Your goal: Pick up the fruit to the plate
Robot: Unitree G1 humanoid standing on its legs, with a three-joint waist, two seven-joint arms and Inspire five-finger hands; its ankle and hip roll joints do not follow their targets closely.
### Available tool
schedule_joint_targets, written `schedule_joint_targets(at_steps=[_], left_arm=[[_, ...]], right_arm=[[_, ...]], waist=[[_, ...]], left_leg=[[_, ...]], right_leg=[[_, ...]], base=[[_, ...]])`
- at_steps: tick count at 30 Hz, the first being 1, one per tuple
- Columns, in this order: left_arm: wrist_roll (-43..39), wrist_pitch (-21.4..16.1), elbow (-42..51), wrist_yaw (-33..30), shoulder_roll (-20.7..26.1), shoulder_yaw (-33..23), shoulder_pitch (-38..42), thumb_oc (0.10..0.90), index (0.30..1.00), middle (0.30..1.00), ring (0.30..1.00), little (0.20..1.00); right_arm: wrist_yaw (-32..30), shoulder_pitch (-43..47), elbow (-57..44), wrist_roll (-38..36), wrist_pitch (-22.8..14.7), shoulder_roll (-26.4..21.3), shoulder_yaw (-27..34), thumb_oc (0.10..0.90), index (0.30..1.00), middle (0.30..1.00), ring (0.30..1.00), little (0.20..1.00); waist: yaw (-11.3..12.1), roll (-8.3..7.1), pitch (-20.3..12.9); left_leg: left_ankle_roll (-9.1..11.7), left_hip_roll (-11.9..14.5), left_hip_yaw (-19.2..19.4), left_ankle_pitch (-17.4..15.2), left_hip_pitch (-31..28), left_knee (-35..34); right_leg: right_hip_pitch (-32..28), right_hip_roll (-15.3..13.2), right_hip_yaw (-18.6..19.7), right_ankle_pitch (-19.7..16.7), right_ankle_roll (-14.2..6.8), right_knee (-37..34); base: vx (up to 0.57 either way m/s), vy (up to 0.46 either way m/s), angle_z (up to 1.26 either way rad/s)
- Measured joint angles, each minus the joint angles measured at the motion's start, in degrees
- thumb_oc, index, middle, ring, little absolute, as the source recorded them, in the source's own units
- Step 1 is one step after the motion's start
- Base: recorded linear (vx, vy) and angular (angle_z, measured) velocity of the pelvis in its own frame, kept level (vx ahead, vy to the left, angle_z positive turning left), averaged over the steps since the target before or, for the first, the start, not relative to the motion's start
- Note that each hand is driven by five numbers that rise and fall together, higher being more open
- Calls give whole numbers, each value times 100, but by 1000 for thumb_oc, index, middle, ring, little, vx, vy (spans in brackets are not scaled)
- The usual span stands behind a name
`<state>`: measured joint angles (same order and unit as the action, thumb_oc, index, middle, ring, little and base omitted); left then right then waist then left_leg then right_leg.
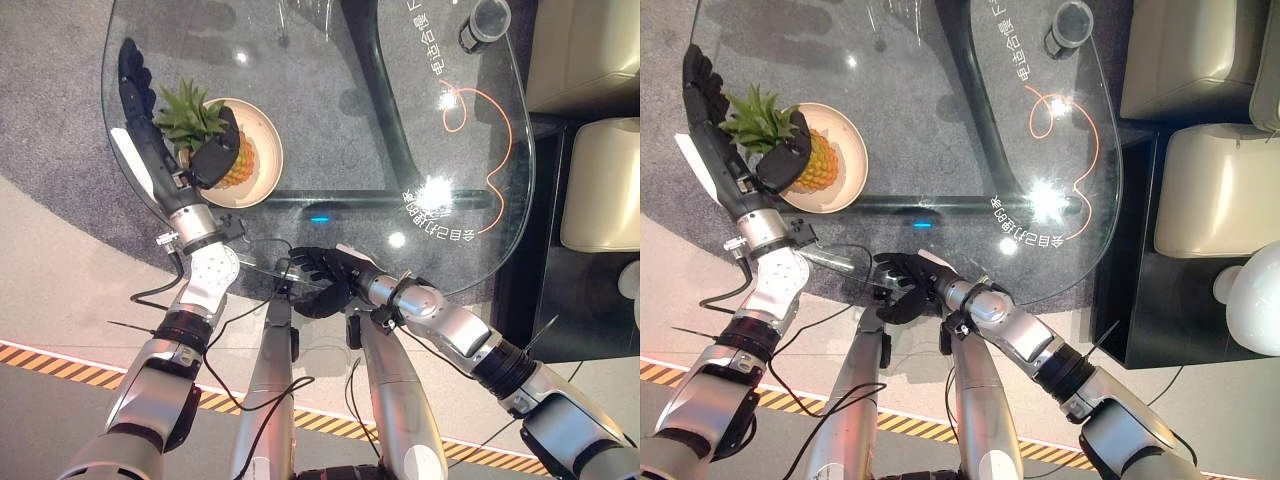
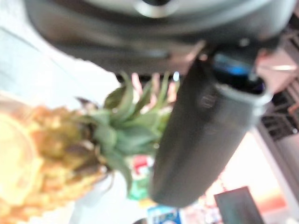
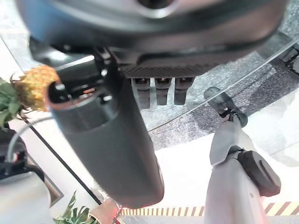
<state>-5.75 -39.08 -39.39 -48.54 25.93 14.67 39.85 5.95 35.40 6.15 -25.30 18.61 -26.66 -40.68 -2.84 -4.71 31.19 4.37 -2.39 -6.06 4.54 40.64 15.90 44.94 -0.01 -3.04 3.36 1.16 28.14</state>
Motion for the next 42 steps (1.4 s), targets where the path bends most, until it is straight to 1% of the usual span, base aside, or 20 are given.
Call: schedule_joint_targets(at_steps=[4, 7, 10, 11, 13, 17, 25, 28, 30, 32, 38, 42], left_arm=[[72, 2, 5, -14, 14, -22, -118, 800, 900, 900, 900, 900], [118, 1, 11, -61, 173, -23, -164, 800, 900, 900, 900, 900], [117, 0, 14, -60, 254, -67, -177, 800, 900, 900, 900, 900], [117, -1, 22, -60, 271, -122, -204, 800, 900, 900, 900, 900], [112, -1, 22, -57, 286, -243, -250, 800, 900, 900, 900, 900], [110, -2, 84, 44, 440, -247, -251, 800, 900, 900, 900, 900], [107, 1, 203, 315, 519, -240, -250, 800, 900, 900, 900, 900], [99, 1, 205, 319, 604, -238, -250, 800, 900, 900, 900, 900], [84, 1, 234, 325, 617, -238, -250, 800, 900, 900, 900, 900], [62, 7, 234, 347, 618, -238, -250, 800, 900, 900, 900, 900], [-17, 158, 238, 465, 618, -218, -259, 800, 900, 900, 900, 900], [-27, 163, 238, 540, 618, -218, -261, 800, 900, 900, 900, 900]], right_arm=[[0, -56, 1, 12, 0, -14, 3, 800, 900, 900, 900, 900], [0, -53, 1, 14, -6, 2, 1, 800, 900, 900, 900, 900], [0, -80, 1, 13, -24, -4, 0, 800, 900, 900, 900, 900], [-1, -92, 1, 13, -31, 4, -1, 800, 900, 900, 900, 900], [-3, -125, 0, 12, -46, 13, -9, 800, 900, 900, 900, 900], [-22, -153, -1, 9, -48, 5, 1, 800, 900, 900, 900, 900], [-158, -184, -1, -14, -55, 5, -15, 800, 900, 900, 900, 900], [-207, -187, 0, -18, -111, 10, -17, 800, 900, 900, 900, 900], [-243, -187, 0, -18, -153, -3, -12, 800, 900, 900, 900, 900], [-258, -188, 0, -18, -156, 12, -24, 800, 900, 900, 900, 900], [-261, -283, 1, -15, -158, 5, -55, 800, 900, 900, 900, 900], [-259, -358, 1, -14, -158, 5, -55, 800, 900, 900, 900, 900]], waist=[[96, 5, 0], [131, 7, 1], [262, 9, 2], [273, 9, 2], [281, 10, 2], [291, 16, 3], [278, 76, 4], [270, 143, 5], [268, 239, 3], [267, 272, 3], [253, 276, 3], [255, 279, 3]], left_leg=[[21, 2, -29, 37, -187, -96], [41, 12, -93, 47, -257, -110], [69, 25, -102, 42, -359, -157], [81, 27, -115, 44, -407, -189], [77, 31, -140, 49, -491, -191], [80, 38, -166, 39, -593, -204], [63, 37, -185, 53, -800, -282], [58, 40, -182, 49, -859, -287], [59, 41, -173, 56, -869, -283], [71, 44, -138, 64, -891, -281], [56, 56, -39, 53, -1062, -282], [47, 56, -22, 46, -1204, -288]], right_leg=[[-160, 0, -9, -15, 27, -40], [-247, -6, -103, 10, 46, -35], [-324, 0, -114, 51, 66, -24], [-363, 0, -123, 57, 73, -26], [-446, 4, -147, 73, 90, -27], [-554, 12, -162, 90, 99, -30], [-718, 10, -156, 105, 109, -30], [-765, 14, -148, 109, 114, -32], [-775, 14, -139, 109, 114, -33], [-781, 20, -107, 107, 116, -25], [-923, 41, 0, 110, 113, -25], [-1059, 42, 16, 115, 108, -30]], base=[[-14, -57, 2], [-9, -82, 11], [0, -75, 3], [-1, -86, 4], [-1, -99, 5], [1, -83, 2], [4, -72, 0], [0, 0, 0], [6, -3, -2], [19, 0, -7], [32, 4, -7], [37, 3, -2]])
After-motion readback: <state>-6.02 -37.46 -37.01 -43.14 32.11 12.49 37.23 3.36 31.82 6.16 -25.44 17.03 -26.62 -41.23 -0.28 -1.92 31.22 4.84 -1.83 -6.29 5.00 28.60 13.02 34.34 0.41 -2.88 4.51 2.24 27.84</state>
